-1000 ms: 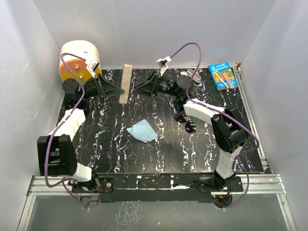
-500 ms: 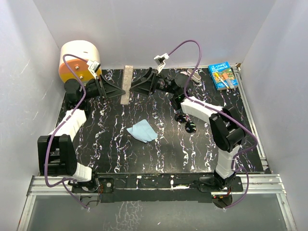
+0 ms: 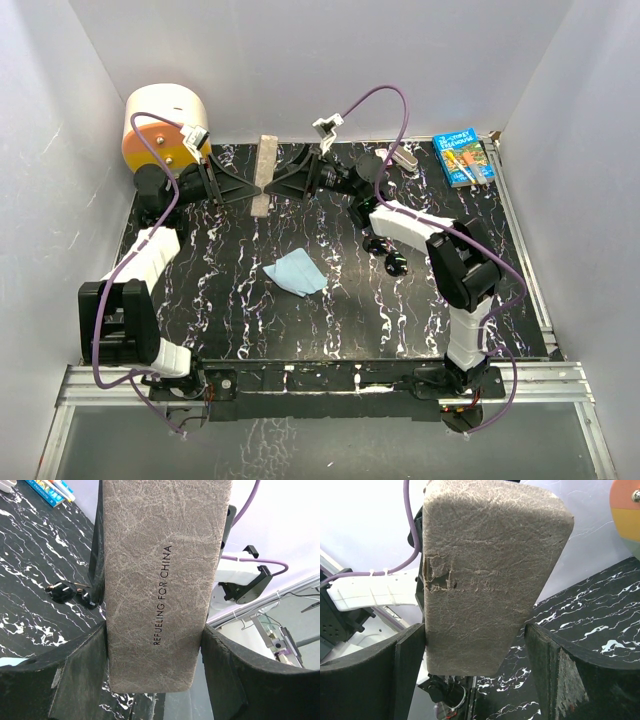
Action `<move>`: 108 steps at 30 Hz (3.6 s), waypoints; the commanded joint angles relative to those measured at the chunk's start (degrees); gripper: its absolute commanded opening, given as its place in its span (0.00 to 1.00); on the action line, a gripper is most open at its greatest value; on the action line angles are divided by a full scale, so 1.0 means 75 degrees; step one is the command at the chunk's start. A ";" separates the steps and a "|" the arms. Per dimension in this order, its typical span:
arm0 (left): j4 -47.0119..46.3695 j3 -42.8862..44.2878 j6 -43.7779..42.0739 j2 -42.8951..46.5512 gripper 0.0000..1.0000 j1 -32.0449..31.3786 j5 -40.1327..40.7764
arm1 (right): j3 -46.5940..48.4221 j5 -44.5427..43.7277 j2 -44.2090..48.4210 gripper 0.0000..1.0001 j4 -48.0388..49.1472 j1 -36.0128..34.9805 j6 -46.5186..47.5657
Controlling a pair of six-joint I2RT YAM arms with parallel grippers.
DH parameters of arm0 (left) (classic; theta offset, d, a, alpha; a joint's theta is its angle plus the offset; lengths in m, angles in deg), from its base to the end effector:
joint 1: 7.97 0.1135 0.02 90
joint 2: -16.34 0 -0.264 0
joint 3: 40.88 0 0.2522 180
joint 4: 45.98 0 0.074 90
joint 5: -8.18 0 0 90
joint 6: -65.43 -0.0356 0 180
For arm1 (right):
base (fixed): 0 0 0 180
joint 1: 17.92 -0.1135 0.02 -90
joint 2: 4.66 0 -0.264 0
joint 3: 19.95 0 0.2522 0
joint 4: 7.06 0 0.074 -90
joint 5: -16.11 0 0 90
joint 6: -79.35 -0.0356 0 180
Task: Organize the sunglasses
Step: Open the sunglasses case.
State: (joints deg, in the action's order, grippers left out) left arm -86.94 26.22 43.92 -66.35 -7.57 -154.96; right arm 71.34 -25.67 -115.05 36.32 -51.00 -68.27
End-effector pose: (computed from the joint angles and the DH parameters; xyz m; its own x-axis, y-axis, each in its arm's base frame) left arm 0.3058 -0.0319 0.3437 -0.6455 -0.2743 -0.7128 0.7149 0.1113 -0.6903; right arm 0.3537 0.2621 0.3186 -0.6036 0.2783 -0.7471 -0.7907 -0.0893 0.6056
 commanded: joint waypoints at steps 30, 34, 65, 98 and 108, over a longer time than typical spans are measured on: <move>-0.1603 0.0232 0.1156 0.0309 0.00 -0.0061 0.0174 | 0.0607 -0.0151 -0.1009 0.08 0.3321 0.0125 -0.2628; -0.2460 0.0216 0.1860 0.0121 0.00 -0.0059 0.0339 | 0.0759 -0.0400 -0.1493 0.08 0.4552 0.0183 -0.3801; -0.4572 0.0285 0.3578 -0.0328 0.00 -0.0054 0.1005 | 0.0221 -0.2551 -0.3266 0.08 0.6316 0.0277 -0.8004; -0.3428 0.1887 0.4639 -0.1909 0.00 0.0547 -0.3318 | -0.1243 0.0509 -0.1699 0.08 0.4558 0.3226 -0.7387; -0.6427 0.2704 0.6685 -0.3585 0.00 0.0790 -0.3308 | -0.0925 0.1602 -0.0936 0.08 0.1822 0.3215 -0.5178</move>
State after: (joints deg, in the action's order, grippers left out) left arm -116.71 39.86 88.27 -96.36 -1.40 -171.03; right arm 61.42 -17.71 -126.63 56.47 -27.02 -116.69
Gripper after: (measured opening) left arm 0.640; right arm 0.086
